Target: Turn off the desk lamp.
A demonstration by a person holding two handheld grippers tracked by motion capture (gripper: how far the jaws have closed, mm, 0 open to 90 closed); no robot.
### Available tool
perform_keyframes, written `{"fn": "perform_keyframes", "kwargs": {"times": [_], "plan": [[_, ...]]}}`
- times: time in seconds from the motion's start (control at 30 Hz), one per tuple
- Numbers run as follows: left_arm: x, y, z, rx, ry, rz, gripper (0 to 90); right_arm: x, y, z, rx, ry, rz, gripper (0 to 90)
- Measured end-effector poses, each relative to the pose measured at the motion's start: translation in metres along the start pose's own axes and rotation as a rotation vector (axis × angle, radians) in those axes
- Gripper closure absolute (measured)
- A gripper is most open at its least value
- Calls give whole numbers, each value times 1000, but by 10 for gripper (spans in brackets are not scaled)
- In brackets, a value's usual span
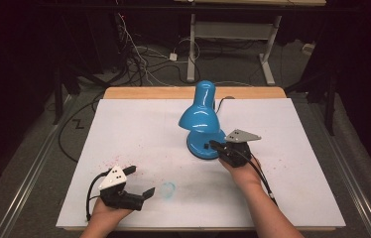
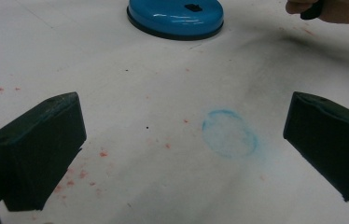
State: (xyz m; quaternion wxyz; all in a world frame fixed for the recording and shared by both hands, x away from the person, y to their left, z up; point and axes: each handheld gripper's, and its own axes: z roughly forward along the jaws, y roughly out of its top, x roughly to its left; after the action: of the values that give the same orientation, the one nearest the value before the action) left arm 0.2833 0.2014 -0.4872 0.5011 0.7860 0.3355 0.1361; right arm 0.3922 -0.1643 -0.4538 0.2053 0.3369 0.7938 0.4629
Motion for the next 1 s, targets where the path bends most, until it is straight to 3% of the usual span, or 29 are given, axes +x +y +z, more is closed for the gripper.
{"fn": "perform_keyframes", "kwargs": {"times": [0.27,0.6,0.63,1.0], "plan": [[-1,0,2,3,-2,1,0,1,-13,-8,5,2,0,900],[-1,0,2,8,1,0,0,0,-49,-25,41,-3,18,900],[-1,0,2,9,1,1,0,-1,-54,-32,19,-3,25,900],[-3,0,3,15,2,1,0,5,-64,-72,7,-26,-3,900]]}}
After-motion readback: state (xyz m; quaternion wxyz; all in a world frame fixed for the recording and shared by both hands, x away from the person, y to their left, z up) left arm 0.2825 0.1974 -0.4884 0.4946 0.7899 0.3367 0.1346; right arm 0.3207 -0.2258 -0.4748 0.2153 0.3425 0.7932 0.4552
